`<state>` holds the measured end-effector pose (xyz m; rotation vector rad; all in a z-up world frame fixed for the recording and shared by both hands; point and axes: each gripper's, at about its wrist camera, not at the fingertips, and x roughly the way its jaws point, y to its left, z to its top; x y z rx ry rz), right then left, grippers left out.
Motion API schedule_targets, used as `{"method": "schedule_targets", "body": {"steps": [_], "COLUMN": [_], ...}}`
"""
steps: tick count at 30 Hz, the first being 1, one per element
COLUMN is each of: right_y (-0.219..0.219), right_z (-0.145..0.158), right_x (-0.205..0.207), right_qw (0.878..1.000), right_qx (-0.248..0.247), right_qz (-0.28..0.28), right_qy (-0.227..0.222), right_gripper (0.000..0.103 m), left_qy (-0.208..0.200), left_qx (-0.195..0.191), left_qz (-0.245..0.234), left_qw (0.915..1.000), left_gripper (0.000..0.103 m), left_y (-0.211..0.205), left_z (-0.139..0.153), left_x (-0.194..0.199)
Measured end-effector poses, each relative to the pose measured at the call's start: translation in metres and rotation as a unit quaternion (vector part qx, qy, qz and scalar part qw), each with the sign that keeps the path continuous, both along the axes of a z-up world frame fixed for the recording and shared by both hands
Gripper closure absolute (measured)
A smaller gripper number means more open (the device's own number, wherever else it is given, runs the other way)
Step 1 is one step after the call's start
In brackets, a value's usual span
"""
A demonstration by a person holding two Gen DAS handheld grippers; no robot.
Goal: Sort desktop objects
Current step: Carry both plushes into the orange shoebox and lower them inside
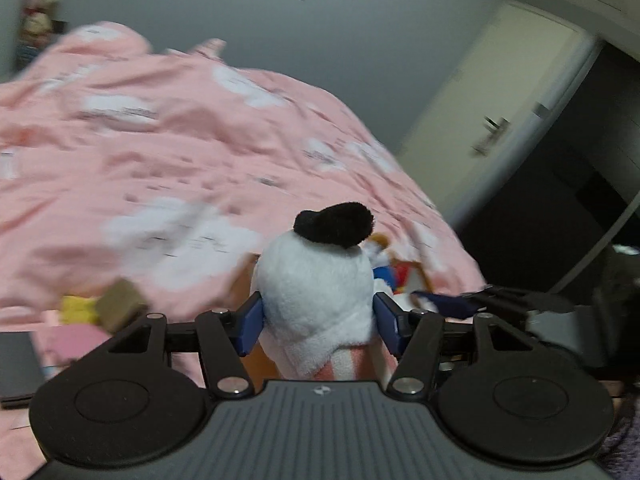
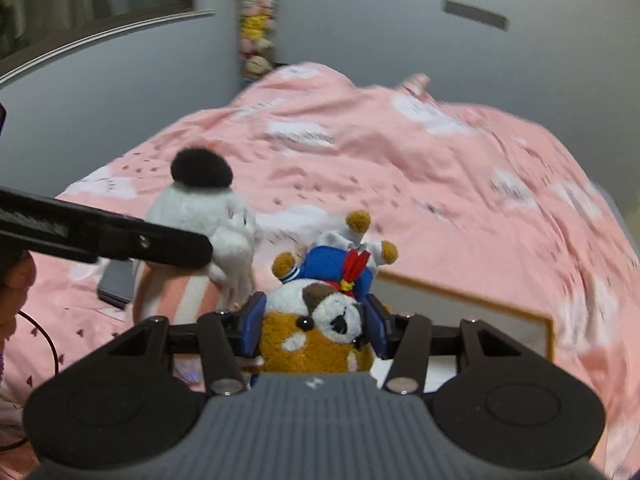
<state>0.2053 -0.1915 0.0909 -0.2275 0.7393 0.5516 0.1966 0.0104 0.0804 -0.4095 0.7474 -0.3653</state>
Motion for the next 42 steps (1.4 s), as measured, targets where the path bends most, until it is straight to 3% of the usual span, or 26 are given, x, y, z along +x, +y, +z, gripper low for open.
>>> {"method": "schedule_targets", "body": {"steps": [5, 8, 13, 22, 24, 34, 38, 42], "right_y": [-0.037, -0.055, -0.073, -0.08, -0.08, -0.078, -0.073, -0.067], "right_z": [-0.036, -0.06, -0.088, -0.118, -0.124, -0.139, -0.141, -0.141], "right_x": [0.01, 0.018, 0.033, 0.044, 0.048, 0.058, 0.062, 0.065], "right_qw": [0.997, 0.993, 0.986, 0.977, 0.975, 0.969, 0.968, 0.97], "right_qx": [0.013, 0.018, 0.051, 0.099, 0.104, 0.116, 0.107, 0.09], "right_qz": [-0.045, -0.068, -0.083, -0.069, -0.071, -0.062, -0.061, -0.06], "right_qy": [0.062, 0.093, 0.136, 0.175, 0.18, 0.211, 0.218, 0.218], "right_gripper": [0.049, 0.049, 0.049, 0.049, 0.049, 0.049, 0.049, 0.049], "left_qy": [0.035, 0.084, 0.129, 0.135, 0.143, 0.153, 0.153, 0.147], "left_qx": [0.013, 0.03, 0.099, 0.218, 0.23, 0.264, 0.252, 0.202], "left_qz": [-0.047, -0.062, -0.073, -0.094, -0.1, -0.121, -0.12, -0.123], "left_qw": [0.9982, 0.9941, 0.9839, 0.9621, 0.9575, 0.9446, 0.9481, 0.9606], "left_gripper": [0.036, 0.036, 0.036, 0.035, 0.035, 0.034, 0.033, 0.033], "left_y": [-0.043, -0.058, -0.075, -0.112, -0.118, -0.127, -0.123, -0.11], "left_z": [-0.024, -0.048, -0.075, -0.093, -0.096, -0.104, -0.105, -0.097], "left_x": [0.022, 0.036, 0.044, 0.045, 0.048, 0.05, 0.05, 0.046]}}
